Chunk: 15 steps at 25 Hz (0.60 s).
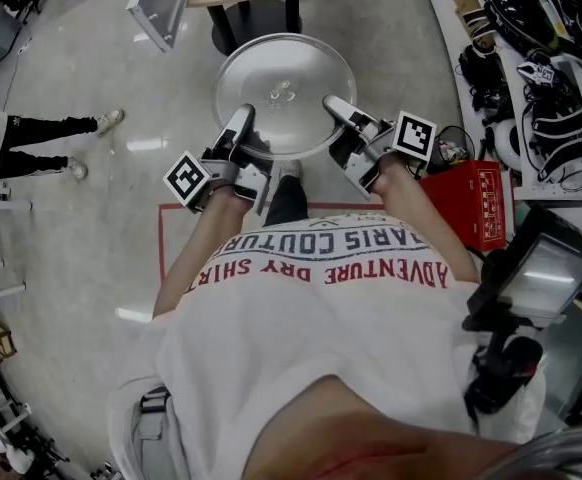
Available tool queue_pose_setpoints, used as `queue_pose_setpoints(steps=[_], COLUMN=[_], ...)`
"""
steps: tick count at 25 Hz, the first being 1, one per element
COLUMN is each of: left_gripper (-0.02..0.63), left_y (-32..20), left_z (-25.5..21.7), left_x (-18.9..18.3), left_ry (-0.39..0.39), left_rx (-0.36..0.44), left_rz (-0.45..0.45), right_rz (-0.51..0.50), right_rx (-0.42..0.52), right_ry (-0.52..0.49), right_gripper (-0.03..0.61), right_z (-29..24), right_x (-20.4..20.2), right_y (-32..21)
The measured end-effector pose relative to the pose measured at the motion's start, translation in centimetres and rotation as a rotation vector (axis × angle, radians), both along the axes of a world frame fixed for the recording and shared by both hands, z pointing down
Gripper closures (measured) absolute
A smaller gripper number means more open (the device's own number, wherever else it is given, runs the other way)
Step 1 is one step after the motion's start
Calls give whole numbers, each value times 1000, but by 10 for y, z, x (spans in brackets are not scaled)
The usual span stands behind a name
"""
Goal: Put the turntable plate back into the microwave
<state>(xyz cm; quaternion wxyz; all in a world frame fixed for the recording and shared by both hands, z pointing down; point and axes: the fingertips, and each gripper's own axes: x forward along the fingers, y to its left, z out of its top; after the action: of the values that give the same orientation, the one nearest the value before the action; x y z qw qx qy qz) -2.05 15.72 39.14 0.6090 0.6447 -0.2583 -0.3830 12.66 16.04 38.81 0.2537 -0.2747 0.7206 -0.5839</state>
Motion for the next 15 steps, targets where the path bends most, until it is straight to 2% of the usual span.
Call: queue_pose_setpoints(steps=[8,15], left_gripper=[588,588], left_y=[-180,-337], left_z=[18,8], left_x=[9,-8], left_ry=[-7,-21], left_rx=[-30,-31], left_rz=[14,19], right_rz=[16,27], right_rx=[-38,-44], right_ry=[-18,-29], right_gripper=[545,545], right_z=[20,11], right_x=[8,-9], right_y=[-179,-335])
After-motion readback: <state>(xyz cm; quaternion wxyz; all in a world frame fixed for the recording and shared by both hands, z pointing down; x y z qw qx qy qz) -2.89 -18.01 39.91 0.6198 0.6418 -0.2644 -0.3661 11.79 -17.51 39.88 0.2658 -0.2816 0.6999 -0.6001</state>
